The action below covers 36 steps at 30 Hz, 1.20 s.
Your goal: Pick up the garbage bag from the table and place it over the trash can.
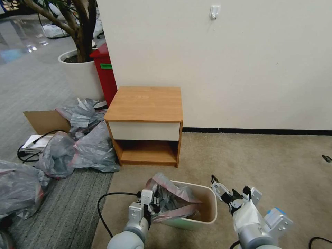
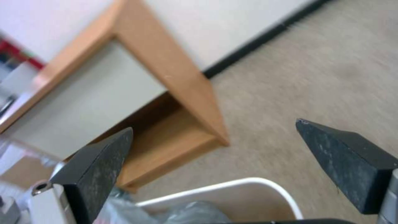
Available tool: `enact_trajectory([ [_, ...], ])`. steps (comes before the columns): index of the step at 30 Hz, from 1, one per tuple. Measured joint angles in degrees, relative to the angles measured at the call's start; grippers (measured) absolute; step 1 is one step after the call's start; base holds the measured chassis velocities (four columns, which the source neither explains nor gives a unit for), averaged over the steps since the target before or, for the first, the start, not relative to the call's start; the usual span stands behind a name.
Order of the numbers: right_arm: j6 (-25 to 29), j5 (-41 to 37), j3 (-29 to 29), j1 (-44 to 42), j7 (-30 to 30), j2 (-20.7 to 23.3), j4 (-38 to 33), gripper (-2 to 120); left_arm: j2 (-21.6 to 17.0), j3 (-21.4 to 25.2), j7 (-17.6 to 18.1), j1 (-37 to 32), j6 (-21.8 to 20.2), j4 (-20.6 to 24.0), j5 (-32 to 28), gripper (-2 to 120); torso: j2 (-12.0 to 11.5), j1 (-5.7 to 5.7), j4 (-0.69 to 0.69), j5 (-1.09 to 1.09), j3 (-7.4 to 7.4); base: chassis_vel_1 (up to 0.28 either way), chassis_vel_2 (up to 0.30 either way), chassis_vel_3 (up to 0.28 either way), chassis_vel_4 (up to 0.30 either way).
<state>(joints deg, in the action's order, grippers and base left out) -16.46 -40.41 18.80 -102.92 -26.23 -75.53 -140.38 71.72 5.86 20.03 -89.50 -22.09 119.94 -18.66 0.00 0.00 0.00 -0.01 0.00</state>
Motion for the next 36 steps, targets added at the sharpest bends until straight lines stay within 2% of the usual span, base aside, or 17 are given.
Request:
enact_trajectory([
  [3,-0.23,2.05,-1.65,0.81,1.65,1.10,0.11,100,-0.35,0.65,-0.64,-0.22,1.49,0.46,0.15,9,0.00,0.00,0.01,0.01,0.00,0.000,0.000,0.000,0.000],
  [7,-1.06,10.39,-5.93,1.72,10.85,3.79,1.03,100,-1.12,2.07,-1.89,-0.57,3.22,2.04,0.40,9,0.00,0.00,0.00,0.00,0.00,0.000,0.000,0.000,0.000],
  [8,-1.06,10.39,-5.93,1.72,10.85,3.79,1.03,100,-1.12,2.07,-1.89,-0.57,3.22,2.04,0.40,9,0.00,0.00,0.00,0.00,0.00,0.000,0.000,0.000,0.000],
  [10,-1.24,16.07,-7.97,2.44,16.10,4.91,2.80,100,-1.31,3.09,-2.23,-0.86,3.91,2.68,0.62,9,0.00,0.00,0.00,0.00,0.00,0.000,0.000,0.000,0.000],
  [15,-0.39,20.69,-10.53,4.44,19.60,7.24,4.88,100,-1.87,5.12,-2.72,-1.73,4.28,4.73,0.76,9,0.00,0.00,0.01,0.00,0.00,0.000,0.000,0.000,0.000],
  [28,-0.16,23.42,-12.53,8.64,21.15,9.78,7.70,99,-2.94,7.63,-4.75,-3.07,5.59,7.23,2.73,9,0.00,0.00,0.00,0.01,0.00,0.000,0.000,0.000,0.000],
  [32,0.02,23.58,-13.77,10.29,20.84,9.68,8.93,95,-3.35,7.51,-5.31,-3.18,5.78,8.07,3.89,9,0.00,0.00,0.00,0.00,0.00,0.000,0.000,0.000,0.000],
  [35,0.18,24.04,-15.03,11.29,20.58,8.87,9.94,85,-3.41,7.04,-5.80,-3.20,5.96,8.35,4.55,9,0.00,0.00,0.00,0.00,0.00,0.000,0.000,0.000,0.000],
  [36,0.18,24.04,-15.03,11.29,20.58,8.87,9.94,85,-3.41,7.04,-5.80,-3.20,5.96,8.35,4.55,9,0.00,0.00,0.00,0.00,0.00,0.000,0.000,0.000,0.000],
])
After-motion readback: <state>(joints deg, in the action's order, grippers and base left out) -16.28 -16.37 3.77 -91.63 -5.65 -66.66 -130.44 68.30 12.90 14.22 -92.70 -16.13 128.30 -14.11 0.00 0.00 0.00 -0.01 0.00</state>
